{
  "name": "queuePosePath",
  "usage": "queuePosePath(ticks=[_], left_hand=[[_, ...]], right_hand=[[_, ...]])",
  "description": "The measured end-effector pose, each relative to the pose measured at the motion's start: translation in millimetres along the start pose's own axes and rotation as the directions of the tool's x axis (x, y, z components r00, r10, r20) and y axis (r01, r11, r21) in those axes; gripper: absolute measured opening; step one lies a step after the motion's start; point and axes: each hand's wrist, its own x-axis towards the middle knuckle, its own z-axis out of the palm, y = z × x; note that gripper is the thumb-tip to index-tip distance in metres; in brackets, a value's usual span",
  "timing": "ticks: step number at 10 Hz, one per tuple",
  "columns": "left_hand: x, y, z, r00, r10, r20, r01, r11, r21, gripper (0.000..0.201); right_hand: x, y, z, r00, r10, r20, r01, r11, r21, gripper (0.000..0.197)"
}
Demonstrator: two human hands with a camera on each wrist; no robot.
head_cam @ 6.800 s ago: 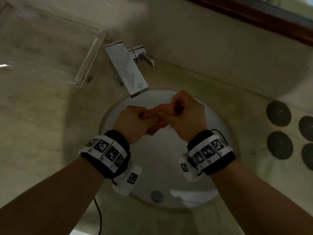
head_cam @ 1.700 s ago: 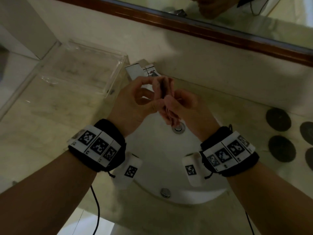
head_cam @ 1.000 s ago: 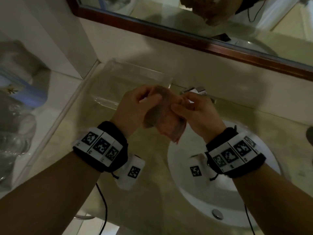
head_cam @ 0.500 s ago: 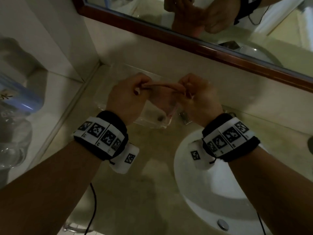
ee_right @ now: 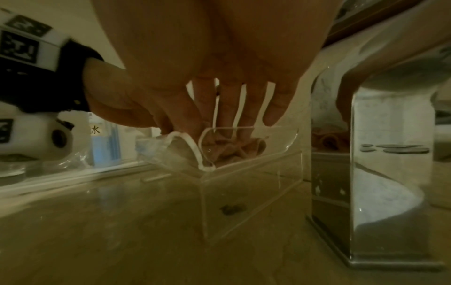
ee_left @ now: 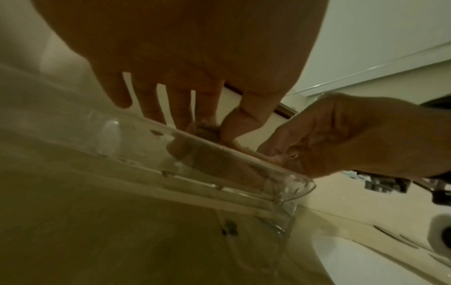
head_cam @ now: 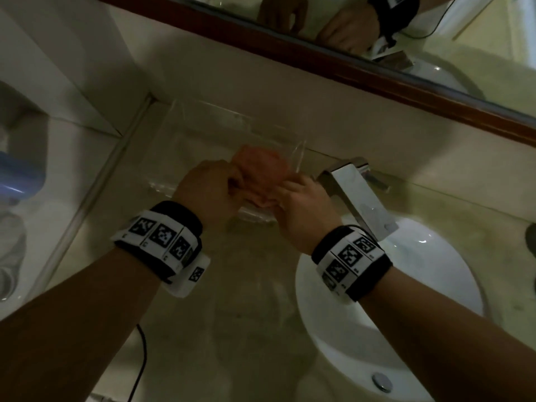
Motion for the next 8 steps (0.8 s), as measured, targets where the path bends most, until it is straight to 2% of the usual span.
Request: queuePosePath(ticks=[1, 2, 3, 4, 5, 7, 8], left_hand=[[-1, 3, -1, 0.997, -0.011, -0.074, 0.027, 0.975, 0.219, 0.032], [1, 9, -3, 0.998, 0.0, -0.065, 0.019, 0.959, 0.284, 0.026], [6, 10, -1, 0.988, 0.147, -0.045, -0.135, 0.972, 0.191, 0.025], [9, 12, 3, 0.985, 0.169, -0.018, -0.167, 0.982, 0.083, 0.039], [16, 9, 9, 0.998, 0.065, -0.014, -0.063, 0.992, 0.108, 0.05], [22, 8, 15, 0.999, -0.032, 0.002, 0.031, 0.991, 0.131, 0.056], [20, 13, 16, 0.999, -0.015, -0.033, 0.019, 0.991, 0.134, 0.054]], right_hand=[[-4, -1, -6, 0.999, -0.031, 0.018, 0.032, 0.997, -0.064, 0.03], [-5, -5, -16, 0.996, -0.057, 0.064, 0.062, 0.996, -0.072, 0.05], [-1, -10, -18, 0.995, -0.034, 0.092, 0.043, 0.995, -0.092, 0.059], [5, -13, -18, 1.0, 0.02, 0.015, -0.02, 1.0, -0.016, 0.039], [10, -12, -14, 0.997, 0.06, -0.049, -0.06, 0.998, 0.005, 0.031], [13, -7, -5, 0.989, 0.147, 0.009, -0.147, 0.989, -0.014, 0.033], [13, -10, -9, 0.988, 0.156, -0.004, -0.156, 0.988, -0.022, 0.033]])
